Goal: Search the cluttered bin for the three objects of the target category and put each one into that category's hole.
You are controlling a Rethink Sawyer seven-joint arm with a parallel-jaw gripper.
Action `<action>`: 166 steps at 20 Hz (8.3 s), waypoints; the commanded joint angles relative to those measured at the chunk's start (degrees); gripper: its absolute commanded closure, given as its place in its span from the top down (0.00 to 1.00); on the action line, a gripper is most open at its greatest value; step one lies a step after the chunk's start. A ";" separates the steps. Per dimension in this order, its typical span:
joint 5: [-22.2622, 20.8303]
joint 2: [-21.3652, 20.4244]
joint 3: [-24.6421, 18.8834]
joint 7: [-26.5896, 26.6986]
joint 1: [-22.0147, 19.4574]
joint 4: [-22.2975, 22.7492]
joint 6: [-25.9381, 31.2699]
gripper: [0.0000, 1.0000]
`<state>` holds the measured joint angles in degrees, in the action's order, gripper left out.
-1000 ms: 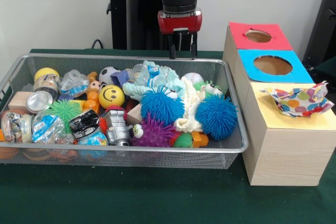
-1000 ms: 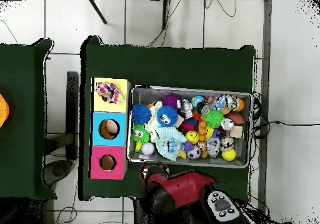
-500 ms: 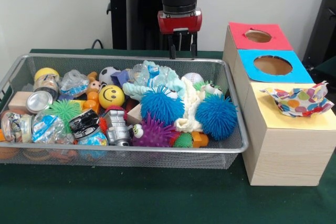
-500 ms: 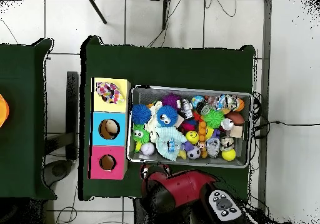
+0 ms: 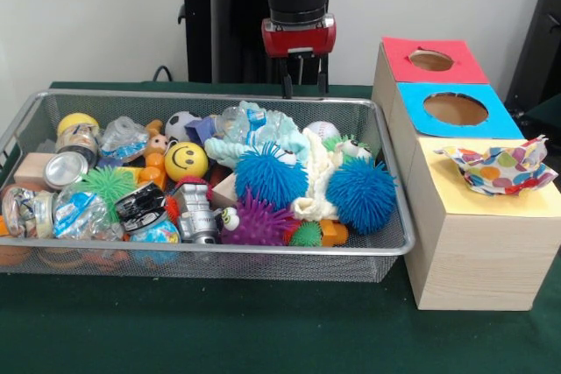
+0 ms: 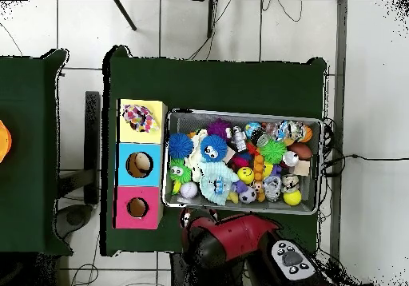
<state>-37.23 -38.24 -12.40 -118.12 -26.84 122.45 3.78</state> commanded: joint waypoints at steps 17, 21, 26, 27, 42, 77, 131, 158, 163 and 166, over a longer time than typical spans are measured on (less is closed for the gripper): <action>4.53 -10.07 -10.27 7.80 -6.58 -6.06 25.81 1.00; 3.34 -7.71 -10.76 5.75 -6.45 -7.27 24.44 1.00; 2.81 -7.02 -10.23 3.90 -5.49 -7.83 23.70 1.00; 2.80 -7.01 -10.23 3.90 -5.40 -8.12 23.85 1.00; 2.10 -3.45 -11.49 5.67 -5.89 -12.54 24.70 1.00; -5.31 5.60 -7.97 2.61 -4.31 -16.99 18.69 1.00; -6.75 5.13 -2.95 -0.03 -2.01 -12.44 13.06 1.00; -6.47 22.46 6.49 -5.62 6.25 -25.67 1.17 1.00; -5.31 23.47 8.10 -5.14 7.38 -26.60 -0.47 1.00; -4.80 22.67 8.62 -4.75 7.80 -26.03 -0.35 1.00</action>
<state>-40.78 -25.08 -5.90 -118.16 -19.89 105.61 7.06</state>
